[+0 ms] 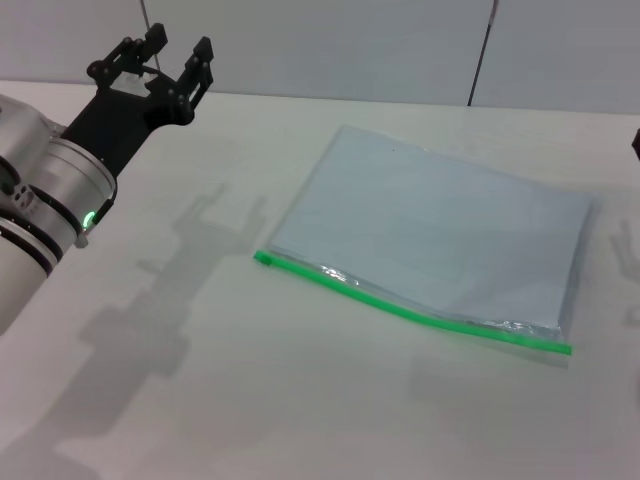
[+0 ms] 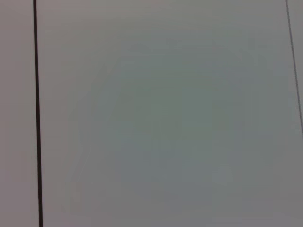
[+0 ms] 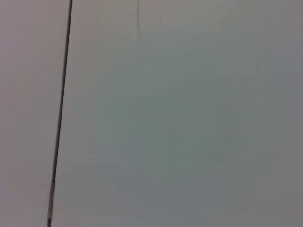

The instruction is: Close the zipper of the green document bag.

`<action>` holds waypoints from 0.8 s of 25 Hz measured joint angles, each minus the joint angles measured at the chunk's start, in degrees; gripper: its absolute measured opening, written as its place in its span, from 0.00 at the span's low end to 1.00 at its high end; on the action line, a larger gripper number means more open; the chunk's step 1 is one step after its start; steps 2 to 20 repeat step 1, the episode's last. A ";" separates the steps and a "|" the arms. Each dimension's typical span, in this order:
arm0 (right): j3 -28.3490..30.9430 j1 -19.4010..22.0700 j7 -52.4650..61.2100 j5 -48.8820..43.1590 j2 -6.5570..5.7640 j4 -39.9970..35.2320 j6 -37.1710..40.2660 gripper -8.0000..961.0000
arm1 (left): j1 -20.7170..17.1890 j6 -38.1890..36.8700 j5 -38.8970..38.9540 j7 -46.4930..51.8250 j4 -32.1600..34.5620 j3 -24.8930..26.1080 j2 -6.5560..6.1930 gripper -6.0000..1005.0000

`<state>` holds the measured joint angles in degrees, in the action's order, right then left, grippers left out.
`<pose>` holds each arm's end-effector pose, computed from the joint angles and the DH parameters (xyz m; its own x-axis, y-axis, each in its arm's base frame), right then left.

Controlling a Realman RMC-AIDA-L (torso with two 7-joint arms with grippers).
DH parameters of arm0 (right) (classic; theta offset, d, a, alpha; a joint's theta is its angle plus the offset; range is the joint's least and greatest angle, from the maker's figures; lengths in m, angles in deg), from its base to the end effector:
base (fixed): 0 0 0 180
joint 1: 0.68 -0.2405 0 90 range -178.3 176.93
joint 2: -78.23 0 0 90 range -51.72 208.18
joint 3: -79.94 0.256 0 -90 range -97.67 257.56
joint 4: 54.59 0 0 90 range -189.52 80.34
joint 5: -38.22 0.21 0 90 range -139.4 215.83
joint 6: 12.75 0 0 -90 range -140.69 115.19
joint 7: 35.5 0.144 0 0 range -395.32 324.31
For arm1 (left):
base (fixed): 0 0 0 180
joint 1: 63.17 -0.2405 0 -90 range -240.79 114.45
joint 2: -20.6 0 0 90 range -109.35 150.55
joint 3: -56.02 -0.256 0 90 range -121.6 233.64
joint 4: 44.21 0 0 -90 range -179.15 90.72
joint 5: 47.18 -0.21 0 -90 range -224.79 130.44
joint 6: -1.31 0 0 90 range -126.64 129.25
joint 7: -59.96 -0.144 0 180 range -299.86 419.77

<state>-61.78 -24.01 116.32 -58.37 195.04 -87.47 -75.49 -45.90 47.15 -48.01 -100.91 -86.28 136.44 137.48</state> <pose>0.2938 0.3448 -0.0192 0.7917 0.0399 -0.6096 -0.6101 0.1025 -0.7857 -0.2510 0.3716 0.0083 0.7009 -0.1233 0.7025 0.6285 -0.3588 -0.6901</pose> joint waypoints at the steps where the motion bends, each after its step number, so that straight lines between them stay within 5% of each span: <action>1: -0.07 -0.06 0.00 0.00 0.00 0.00 -0.01 0.91 | 0.12 0.01 0.10 0.03 0.18 0.00 -0.02 0.56; 20: -0.07 -0.06 0.00 0.00 0.00 0.00 -0.01 0.91 | 0.12 0.01 0.10 0.03 0.18 0.00 -0.02 0.56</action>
